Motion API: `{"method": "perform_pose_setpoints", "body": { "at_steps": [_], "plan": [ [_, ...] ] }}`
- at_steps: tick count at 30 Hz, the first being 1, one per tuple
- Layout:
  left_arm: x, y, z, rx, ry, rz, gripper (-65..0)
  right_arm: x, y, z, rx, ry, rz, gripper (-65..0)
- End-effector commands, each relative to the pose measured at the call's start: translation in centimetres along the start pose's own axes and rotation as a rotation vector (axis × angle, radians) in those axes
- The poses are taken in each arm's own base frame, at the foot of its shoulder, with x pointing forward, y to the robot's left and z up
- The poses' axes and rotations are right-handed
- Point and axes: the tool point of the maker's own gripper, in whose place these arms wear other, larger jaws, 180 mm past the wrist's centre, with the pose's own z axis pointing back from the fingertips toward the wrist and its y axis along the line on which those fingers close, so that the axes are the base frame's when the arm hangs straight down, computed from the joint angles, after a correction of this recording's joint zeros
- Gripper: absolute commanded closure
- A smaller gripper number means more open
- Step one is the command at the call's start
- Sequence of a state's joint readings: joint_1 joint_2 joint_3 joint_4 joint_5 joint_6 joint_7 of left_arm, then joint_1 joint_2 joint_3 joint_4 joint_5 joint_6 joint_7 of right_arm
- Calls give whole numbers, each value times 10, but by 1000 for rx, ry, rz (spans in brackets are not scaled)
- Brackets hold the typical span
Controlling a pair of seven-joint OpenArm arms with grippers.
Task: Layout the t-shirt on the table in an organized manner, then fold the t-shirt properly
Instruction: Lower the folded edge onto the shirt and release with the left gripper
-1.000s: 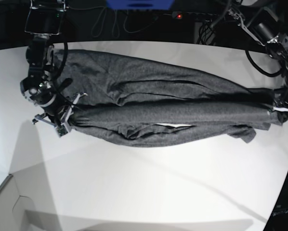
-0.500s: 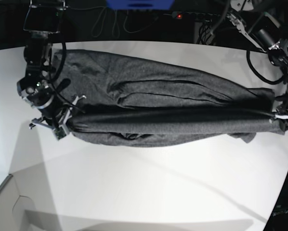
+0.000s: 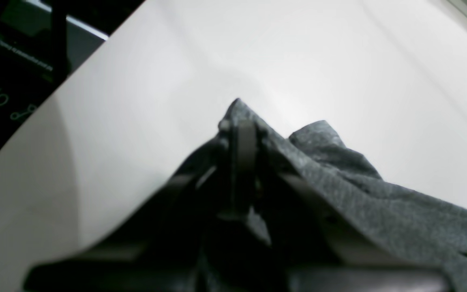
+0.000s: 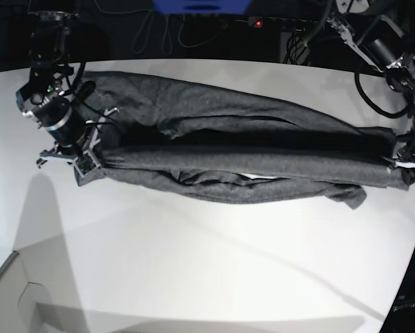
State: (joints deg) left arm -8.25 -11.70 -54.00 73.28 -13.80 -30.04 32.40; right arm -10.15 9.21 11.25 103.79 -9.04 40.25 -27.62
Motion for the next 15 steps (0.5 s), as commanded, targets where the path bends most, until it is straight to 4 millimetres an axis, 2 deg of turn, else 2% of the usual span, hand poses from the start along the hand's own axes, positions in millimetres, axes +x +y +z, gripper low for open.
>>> {"method": "perform_pose_setpoints", "body": {
  "at_steps": [1,12,15],
  "plan": [
    [27,2,2,-3,-76,-15,-1,7,-5,5,-15,-30,12,0],
    [22,2,0,-3,-62,-10,-1,-34,26,18,51,62,-11,0],
    [8,4,-4,-4,-29,14,-1,-40,25,19,55,79,3,0]
  ]
}}
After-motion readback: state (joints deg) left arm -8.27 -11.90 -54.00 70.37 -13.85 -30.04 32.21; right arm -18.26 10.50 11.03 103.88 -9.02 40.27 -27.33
